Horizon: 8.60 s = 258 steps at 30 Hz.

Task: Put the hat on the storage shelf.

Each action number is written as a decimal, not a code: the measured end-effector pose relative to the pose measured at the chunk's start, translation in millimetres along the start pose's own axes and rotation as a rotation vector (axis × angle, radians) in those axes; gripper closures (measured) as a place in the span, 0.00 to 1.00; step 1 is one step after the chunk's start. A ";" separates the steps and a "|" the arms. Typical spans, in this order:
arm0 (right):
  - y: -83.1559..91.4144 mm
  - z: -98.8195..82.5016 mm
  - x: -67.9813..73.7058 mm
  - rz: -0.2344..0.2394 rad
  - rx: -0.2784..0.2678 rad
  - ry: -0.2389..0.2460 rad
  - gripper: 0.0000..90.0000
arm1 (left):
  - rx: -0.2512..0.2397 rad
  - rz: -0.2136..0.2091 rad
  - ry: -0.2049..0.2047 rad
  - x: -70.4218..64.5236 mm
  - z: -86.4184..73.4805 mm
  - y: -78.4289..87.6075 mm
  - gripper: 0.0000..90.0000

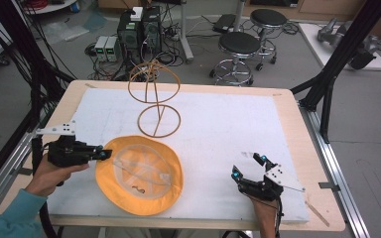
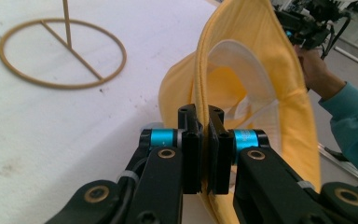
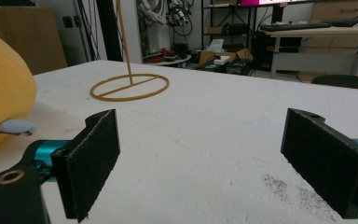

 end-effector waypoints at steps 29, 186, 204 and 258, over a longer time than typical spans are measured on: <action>0.4 0.0 -0.4 0.002 -0.003 0.002 0.12 | -0.148 0.251 -0.207 0.0 42.6 39.0 0.96; 2.7 -0.6 -1.6 0.007 -0.023 -0.024 0.12 | 0.367 -0.051 -0.475 -30.2 33.9 -89.7 0.55; 2.6 -0.5 -2.2 0.007 -0.022 -0.024 0.12 | 0.353 0.006 -0.438 -29.7 33.5 -86.9 0.92; 2.5 -0.5 -1.7 0.014 -0.027 -0.018 0.12 | 0.091 0.211 -0.412 -58.3 167.4 11.2 0.95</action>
Point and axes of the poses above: each handheld gripper's, and its own axes: y roughly backward along the jaws, z roughly out of its top, x roughly to its left, the point moved 1 cm from there along -y, roughly forward along the jaws, and after that the axes turned 1 degree about -y, right-handed, at the moved point
